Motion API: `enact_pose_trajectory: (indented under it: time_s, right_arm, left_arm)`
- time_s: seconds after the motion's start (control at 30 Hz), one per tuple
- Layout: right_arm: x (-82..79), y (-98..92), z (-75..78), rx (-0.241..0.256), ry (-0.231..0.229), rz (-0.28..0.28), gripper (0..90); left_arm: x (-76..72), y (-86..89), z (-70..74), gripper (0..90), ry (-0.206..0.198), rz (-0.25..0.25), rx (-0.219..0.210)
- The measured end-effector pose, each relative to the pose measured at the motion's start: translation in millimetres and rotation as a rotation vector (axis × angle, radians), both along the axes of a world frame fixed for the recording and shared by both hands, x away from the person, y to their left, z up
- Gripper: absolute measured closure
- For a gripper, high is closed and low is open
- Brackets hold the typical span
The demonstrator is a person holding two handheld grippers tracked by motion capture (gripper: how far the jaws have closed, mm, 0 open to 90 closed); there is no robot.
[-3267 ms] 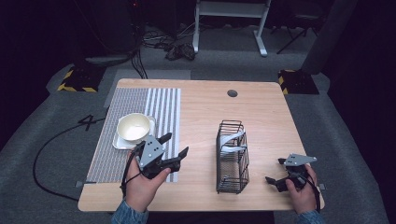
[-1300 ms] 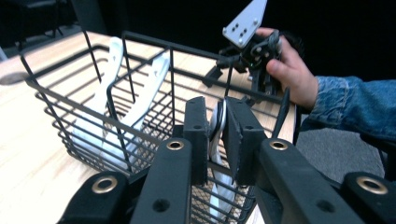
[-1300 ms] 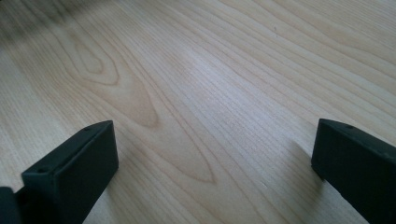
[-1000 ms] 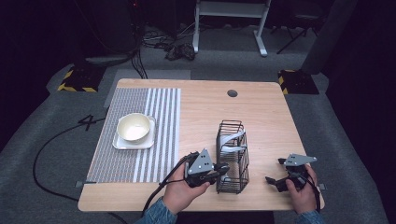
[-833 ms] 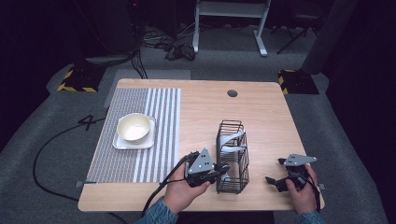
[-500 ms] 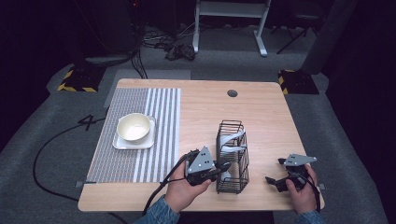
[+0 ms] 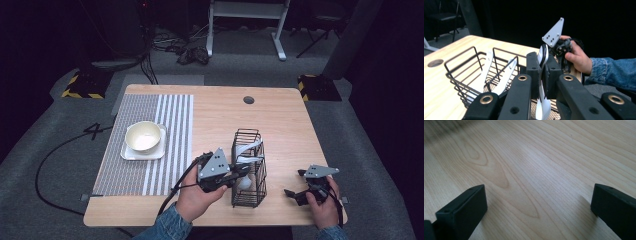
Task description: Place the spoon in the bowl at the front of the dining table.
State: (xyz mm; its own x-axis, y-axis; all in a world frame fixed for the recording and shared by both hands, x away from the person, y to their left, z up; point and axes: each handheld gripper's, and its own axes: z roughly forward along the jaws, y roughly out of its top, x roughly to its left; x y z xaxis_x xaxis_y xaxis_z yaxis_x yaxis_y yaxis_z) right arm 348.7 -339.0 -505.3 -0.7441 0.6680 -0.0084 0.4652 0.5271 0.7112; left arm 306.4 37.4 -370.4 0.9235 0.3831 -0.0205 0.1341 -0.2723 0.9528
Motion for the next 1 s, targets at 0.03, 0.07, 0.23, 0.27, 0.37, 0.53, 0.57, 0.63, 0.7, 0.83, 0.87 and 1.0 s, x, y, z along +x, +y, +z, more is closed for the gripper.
enact_pose_trajectory:
  time_s: [0.03, 0.07, 0.23, 0.27, 0.37, 0.53, 0.57, 0.63, 0.7, 0.83, 0.87, 1.0]
  right_arm:
    - [0.0, 0.0, 0.0, 0.0, 0.0, 0.0, 0.6]
    - [0.0, 0.0, 0.0, 0.0, 0.0, 0.0, 0.6]
    - [0.0, 0.0, 0.0, 0.0, 0.0, 0.0, 0.6]
    - [0.0, 0.0, 0.0, 0.0, 0.0, 0.0, 0.6]
    - [0.0, 0.0, 0.0, 0.0, 0.0, 0.0, 0.6]
    - [0.0, 0.0, 0.0, 0.0, 0.0, 0.0, 0.6]
    - [0.0, 0.0, 0.0, 0.0, 0.0, 0.0, 0.6]
    - [0.0, 0.0, 0.0, 0.0, 0.0, 0.0, 0.6]
    - [0.0, 0.0, 0.0, 0.0, 0.001, 0.0, 0.5]
    - [0.1, 0.0, 0.0, 0.0, 0.001, 0.0, 0.5]
    - [0.2, 0.0, 0.0, -0.001, 0.001, -0.001, 0.5]
    - [0.2, 0.0, 0.0, -0.001, 0.001, -0.001, 0.5]
  left_arm:
    - [0.4, 0.3, 1.8, 85.0, -0.002, 0.0, -0.006]
    - [0.8, 0.9, 3.8, 85.0, -0.002, -0.001, -0.011]
    - [1.0, 2.3, 16.3, 85.0, -0.016, -0.006, -0.042]
    - [1.0, 2.3, 16.3, 85.0, -0.016, -0.006, -0.042]
    - [0.9, 3.0, 22.3, 85.0, -0.029, -0.005, -0.046]
    - [0.6, 10.0, 33.3, 85.0, -0.055, 0.018, -0.049]
    - [0.6, 10.0, 33.3, 85.0, -0.055, 0.018, -0.049]
    - [0.0, 14.3, 35.9, 85.0, -0.059, 0.037, -0.054]
    - [-0.9, 19.1, 37.7, 85.0, -0.061, 0.053, -0.066]
    - [-1.5, 29.8, 41.1, 85.0, -0.065, 0.086, -0.075]
    - [-1.8, 35.6, 43.1, 85.0, -0.067, 0.106, -0.08]
    - [-1.9, 44.8, 45.8, 85.0, -0.078, 0.137, -0.078]
